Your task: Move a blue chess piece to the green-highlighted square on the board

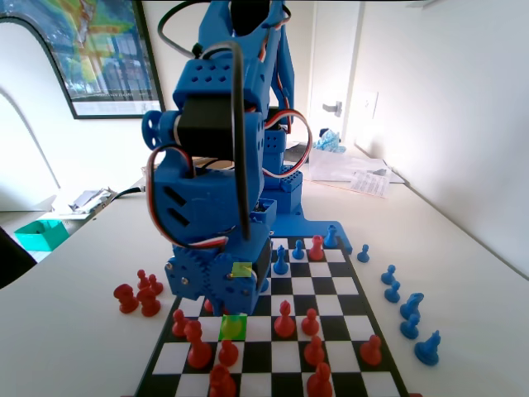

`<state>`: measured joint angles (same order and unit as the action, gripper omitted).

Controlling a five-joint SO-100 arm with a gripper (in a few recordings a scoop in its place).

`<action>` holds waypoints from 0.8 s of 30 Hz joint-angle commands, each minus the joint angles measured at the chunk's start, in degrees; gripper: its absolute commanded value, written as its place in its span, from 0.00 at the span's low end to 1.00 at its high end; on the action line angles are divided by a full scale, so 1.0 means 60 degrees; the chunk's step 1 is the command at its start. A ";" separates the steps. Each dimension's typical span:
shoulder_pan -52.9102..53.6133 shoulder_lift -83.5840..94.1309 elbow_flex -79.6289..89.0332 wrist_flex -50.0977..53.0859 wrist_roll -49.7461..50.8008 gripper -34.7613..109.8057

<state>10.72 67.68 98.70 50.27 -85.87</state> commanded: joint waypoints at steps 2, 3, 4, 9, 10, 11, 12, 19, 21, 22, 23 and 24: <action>0.0029 0.0381 -0.0249 -0.0029 -0.0132 0.25; 0.0029 0.0381 -0.0264 -0.0015 -0.0117 0.25; 0.0029 0.0410 -0.0278 0.0015 -0.0117 0.25; 0.0044 0.0820 -0.0396 0.0454 -0.0088 0.25; 0.0044 0.0952 -0.0410 0.0571 -0.0088 0.25; 0.0044 0.1099 -0.0425 0.0688 -0.0088 0.25; 0.0044 0.1260 -0.0439 0.0850 -0.0103 0.25; 0.0146 0.2314 -0.0967 0.2197 -0.0117 0.25; 0.0249 0.2563 -0.1157 0.2578 -0.0132 0.25; 0.0308 0.2695 -0.1245 0.2754 -0.0146 0.25; 0.0396 0.2827 -0.1318 0.2915 -0.0161 0.25; 0.0498 0.2944 -0.1406 0.3076 -0.0176 0.25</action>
<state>11.60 77.43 94.57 64.95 -85.96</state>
